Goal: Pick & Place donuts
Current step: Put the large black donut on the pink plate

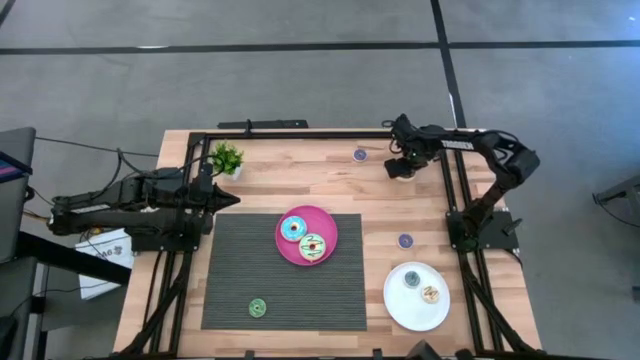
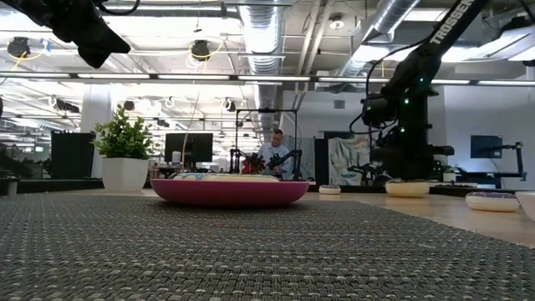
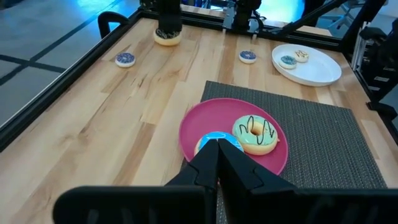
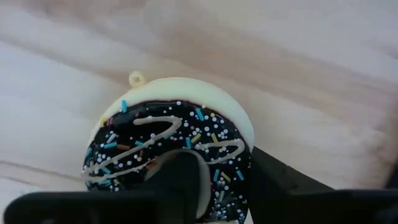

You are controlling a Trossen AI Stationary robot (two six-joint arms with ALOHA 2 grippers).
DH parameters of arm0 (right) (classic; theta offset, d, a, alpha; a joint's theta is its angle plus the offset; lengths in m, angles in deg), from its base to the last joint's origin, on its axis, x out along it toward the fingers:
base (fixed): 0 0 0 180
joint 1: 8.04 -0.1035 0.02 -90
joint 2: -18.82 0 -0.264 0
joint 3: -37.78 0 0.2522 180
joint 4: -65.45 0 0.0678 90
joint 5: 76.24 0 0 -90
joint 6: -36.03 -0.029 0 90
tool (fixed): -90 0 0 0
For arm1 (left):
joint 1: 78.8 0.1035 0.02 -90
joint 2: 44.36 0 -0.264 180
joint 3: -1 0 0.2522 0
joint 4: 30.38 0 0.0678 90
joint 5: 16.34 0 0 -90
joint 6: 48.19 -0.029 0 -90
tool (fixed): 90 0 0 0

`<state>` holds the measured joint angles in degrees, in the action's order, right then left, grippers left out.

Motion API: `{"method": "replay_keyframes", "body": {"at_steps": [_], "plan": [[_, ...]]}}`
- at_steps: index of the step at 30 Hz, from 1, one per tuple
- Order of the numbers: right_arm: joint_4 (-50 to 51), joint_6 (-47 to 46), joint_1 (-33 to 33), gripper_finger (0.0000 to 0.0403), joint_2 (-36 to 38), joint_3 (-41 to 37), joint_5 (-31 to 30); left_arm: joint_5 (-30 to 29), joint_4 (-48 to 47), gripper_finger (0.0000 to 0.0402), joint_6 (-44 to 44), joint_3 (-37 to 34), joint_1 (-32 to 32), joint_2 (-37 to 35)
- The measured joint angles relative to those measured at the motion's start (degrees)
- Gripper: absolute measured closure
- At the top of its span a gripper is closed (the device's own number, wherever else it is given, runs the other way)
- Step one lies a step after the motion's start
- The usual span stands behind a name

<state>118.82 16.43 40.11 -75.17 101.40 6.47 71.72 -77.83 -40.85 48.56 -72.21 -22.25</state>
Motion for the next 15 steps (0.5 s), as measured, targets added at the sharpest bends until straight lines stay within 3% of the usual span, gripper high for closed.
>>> {"method": "replay_keyframes", "body": {"at_steps": [8, 15], "plan": [[1.64, -0.55, -1.01, 0.0316, 7.53, 2.52, 2.15, -0.06, 0.0, 0.0402, 0.0, 0.0, 0.0, 0.0], [1.86, -0.52, -9.84, 0.0316, 12.75, 10.11, 5.95, -1.95, 0.0, 0.0402, 0.0, 0.0, 0.0, 0.0]]}}
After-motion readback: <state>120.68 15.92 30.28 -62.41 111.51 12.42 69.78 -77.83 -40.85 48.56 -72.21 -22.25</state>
